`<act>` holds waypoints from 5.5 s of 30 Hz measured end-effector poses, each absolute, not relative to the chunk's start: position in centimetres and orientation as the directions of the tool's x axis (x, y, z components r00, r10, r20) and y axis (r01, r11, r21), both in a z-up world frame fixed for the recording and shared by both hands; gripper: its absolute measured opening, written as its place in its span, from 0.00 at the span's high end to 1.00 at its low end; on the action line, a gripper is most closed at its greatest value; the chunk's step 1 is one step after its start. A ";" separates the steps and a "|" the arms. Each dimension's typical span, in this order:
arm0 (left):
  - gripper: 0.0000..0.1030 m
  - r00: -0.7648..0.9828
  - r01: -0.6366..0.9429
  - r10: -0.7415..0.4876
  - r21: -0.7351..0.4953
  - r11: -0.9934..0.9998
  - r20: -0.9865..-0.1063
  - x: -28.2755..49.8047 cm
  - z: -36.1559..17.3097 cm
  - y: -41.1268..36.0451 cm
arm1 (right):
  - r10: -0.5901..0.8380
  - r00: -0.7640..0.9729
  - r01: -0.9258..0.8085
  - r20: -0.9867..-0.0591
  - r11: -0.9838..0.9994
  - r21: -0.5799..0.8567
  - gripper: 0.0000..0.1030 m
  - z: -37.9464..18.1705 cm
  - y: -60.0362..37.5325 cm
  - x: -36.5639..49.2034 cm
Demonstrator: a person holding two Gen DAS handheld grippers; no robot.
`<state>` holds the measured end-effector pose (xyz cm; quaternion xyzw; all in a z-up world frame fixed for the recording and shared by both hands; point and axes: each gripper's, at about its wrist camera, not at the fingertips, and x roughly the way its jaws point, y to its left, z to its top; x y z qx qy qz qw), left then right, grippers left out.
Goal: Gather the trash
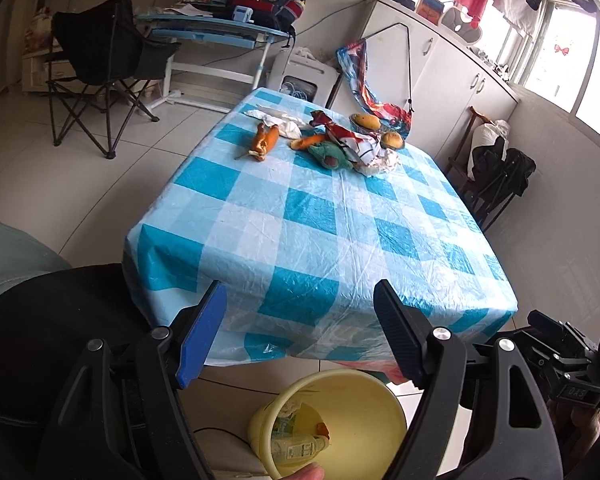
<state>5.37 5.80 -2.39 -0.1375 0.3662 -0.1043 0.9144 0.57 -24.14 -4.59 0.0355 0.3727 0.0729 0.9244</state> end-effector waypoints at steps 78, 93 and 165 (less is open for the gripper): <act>0.82 0.645 0.150 -0.334 -0.315 0.937 -0.688 23.2 -3.8 3.9 | 0.487 0.658 -0.350 -0.574 0.873 0.339 0.83 0.5 -21.3 16.7; 0.81 0.625 0.134 -0.190 -0.136 0.982 -0.757 25.6 -5.9 0.7 | 0.460 0.637 -0.234 -0.618 0.880 0.414 0.83 -4.5 -24.2 14.7; 0.13 0.681 0.075 -0.202 -0.208 0.975 -0.704 4.0 -4.3 3.0 | 0.213 0.708 -0.077 -0.673 0.971 0.227 0.17 -5.0 -23.5 -1.8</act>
